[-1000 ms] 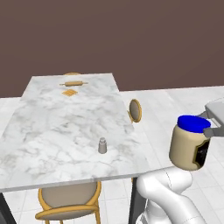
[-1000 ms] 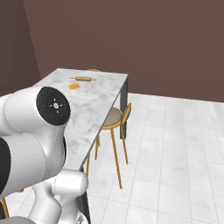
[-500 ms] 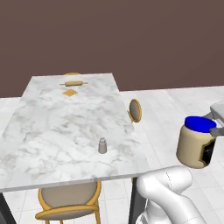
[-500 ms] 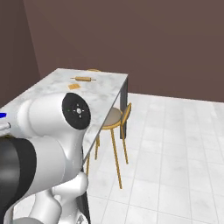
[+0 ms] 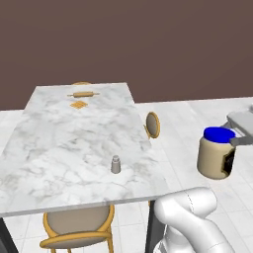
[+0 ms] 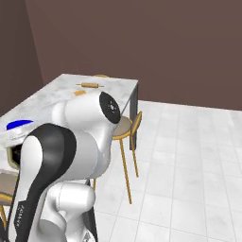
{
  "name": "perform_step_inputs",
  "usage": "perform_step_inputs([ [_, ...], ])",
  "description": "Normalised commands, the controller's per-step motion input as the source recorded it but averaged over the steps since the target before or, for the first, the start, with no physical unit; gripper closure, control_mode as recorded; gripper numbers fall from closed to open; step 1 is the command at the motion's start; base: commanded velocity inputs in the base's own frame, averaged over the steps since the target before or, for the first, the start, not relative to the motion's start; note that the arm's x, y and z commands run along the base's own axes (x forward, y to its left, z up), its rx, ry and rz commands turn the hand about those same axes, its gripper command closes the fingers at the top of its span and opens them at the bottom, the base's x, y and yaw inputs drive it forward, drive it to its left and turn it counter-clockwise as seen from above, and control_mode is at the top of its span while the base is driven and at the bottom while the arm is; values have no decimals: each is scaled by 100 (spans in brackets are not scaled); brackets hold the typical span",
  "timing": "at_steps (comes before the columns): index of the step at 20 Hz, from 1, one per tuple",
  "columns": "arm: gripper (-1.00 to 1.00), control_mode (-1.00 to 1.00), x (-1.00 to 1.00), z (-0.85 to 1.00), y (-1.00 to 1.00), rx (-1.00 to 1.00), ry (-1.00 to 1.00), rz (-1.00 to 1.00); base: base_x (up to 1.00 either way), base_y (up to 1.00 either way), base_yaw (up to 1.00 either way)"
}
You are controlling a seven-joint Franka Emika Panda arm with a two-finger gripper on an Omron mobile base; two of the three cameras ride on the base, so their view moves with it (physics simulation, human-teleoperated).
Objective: Move the shaker and mayonnaise from the cabinet to the dining counter.
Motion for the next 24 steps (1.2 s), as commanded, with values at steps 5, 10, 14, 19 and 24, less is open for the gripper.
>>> perform_step_inputs([
  [5, 100, -100, 36, -28, 1, -25, -11, 0, 0, 0, 0],
  [10, 100, -100, 19, -41, 6, -38, -28, -4, 0, 0, 0],
  [14, 100, -100, 29, -26, 0, -11, -21, -4, 0, 0, 0],
  [19, 100, -100, 48, -5, -3, 21, -3, 0, 0, 0, 0],
  [24, 100, -100, 51, -1, -7, 37, 0, 1, 0, 0, 0],
])
